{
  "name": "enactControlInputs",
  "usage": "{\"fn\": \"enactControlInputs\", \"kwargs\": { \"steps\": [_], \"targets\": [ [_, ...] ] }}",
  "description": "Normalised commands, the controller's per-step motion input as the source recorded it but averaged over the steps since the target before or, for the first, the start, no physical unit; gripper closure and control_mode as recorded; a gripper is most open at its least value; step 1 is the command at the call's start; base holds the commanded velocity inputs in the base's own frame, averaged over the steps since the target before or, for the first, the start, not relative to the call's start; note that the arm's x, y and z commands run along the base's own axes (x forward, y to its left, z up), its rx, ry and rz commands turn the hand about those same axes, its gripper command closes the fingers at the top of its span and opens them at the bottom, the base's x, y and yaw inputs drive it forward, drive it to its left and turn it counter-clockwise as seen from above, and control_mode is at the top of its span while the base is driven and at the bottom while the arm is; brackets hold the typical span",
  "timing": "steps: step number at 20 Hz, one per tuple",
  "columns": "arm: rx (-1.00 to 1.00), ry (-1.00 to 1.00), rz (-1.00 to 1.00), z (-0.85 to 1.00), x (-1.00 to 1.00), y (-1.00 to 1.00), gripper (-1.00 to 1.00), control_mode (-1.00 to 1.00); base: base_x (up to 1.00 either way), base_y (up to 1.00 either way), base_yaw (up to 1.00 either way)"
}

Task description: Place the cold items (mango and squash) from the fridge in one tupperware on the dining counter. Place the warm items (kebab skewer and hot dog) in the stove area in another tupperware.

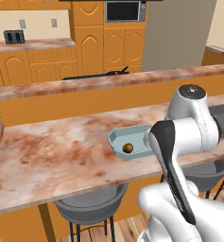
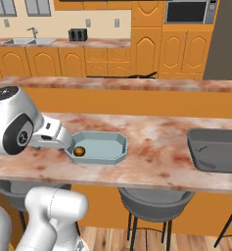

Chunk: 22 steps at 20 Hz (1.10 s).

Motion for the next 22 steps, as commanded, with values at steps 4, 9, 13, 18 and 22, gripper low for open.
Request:
{"fn": "enactControlInputs", "kwargs": {
  "steps": [4, 9, 13, 18, 22],
  "targets": [
    [0.03, 0.02, -0.05, -0.16, 0.00, -0.36, -1.00, -1.00, 0.00, 0.00, 0.00],
    [0.00, 0.00, 0.00, 0.00, 0.00, 0.00, -1.00, -1.00, 0.00, 0.00, 0.00],
    [0.00, 0.00, 0.00, 0.00, -0.05, 0.00, -1.00, 1.00, -0.52, 0.12, 0.00],
    [0.00, 0.00, 0.00, 0.00, 0.00, 0.00, -1.00, 1.00, -0.81, 0.92, 0.18],
    [0.00, 0.00, 0.00, 0.00, 0.00, 0.00, -1.00, 1.00, -0.25, 1.00, 0.62]
  ]
}}
